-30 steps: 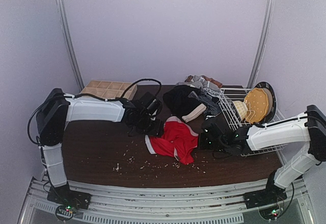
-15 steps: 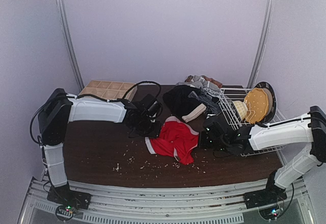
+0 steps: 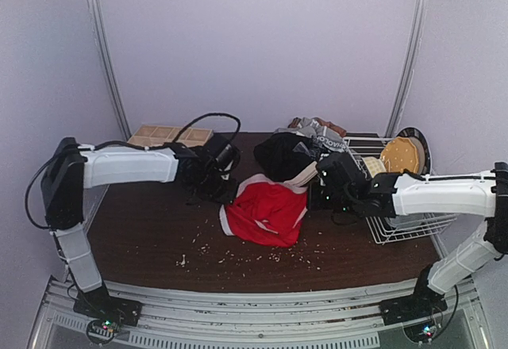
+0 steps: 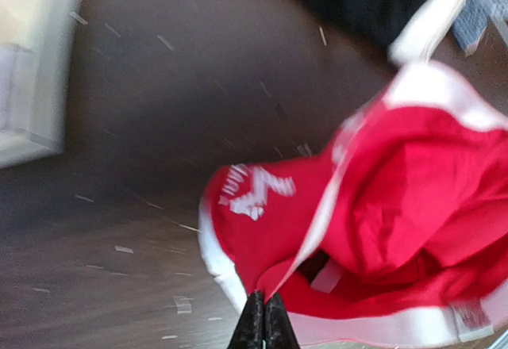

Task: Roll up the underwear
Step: Pick up the underwear from the center of the board, then flatten out the underwear at the center of the board.

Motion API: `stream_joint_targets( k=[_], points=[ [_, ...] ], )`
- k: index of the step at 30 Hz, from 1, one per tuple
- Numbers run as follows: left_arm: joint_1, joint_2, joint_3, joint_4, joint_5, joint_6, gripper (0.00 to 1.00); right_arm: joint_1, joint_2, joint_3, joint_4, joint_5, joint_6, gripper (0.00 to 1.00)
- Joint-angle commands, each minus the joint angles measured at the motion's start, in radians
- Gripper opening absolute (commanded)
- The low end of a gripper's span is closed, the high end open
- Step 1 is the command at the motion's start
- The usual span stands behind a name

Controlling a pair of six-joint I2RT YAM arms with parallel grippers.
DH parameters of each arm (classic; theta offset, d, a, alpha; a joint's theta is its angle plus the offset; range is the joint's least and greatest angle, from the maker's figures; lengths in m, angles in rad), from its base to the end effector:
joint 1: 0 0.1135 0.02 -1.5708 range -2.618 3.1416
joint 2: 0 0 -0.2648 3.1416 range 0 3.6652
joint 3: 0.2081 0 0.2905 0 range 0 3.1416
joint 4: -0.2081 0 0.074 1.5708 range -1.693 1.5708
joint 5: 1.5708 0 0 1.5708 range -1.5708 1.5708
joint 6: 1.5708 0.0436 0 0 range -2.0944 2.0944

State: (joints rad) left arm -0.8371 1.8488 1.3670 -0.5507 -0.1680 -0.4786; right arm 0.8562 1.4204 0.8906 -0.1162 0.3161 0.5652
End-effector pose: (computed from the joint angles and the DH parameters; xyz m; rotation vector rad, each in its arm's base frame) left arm 0.2949 -0.3162 0.1892 0.4046 2.5722 -0.2656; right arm 0.2384 0.2541 0.2140 -0.1467 2.2116 0.4515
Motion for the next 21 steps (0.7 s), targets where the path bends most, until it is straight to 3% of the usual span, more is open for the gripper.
stream_joint_targets(
  k=[1,5,8,15,21],
  points=[
    [0.119,-0.278,0.076,-0.075,-0.094,0.188,0.00,-0.043,-0.044,0.242,-0.109,0.028,-0.144,0.00],
    [0.136,-0.449,0.064,-0.118,-0.136,0.265,0.00,-0.056,-0.044,0.318,-0.138,0.041,-0.170,0.00],
    [0.139,-0.518,-0.132,-0.065,-0.104,0.211,0.00,-0.063,-0.017,0.237,-0.100,0.016,-0.133,0.00],
    [0.138,-0.523,-0.638,0.249,-0.006,0.052,0.00,-0.052,0.065,-0.121,0.157,-0.081,0.025,0.00],
    [0.130,-0.523,-0.805,0.350,0.041,-0.021,0.00,0.043,0.140,-0.239,0.251,-0.076,0.087,0.00]
  ],
)
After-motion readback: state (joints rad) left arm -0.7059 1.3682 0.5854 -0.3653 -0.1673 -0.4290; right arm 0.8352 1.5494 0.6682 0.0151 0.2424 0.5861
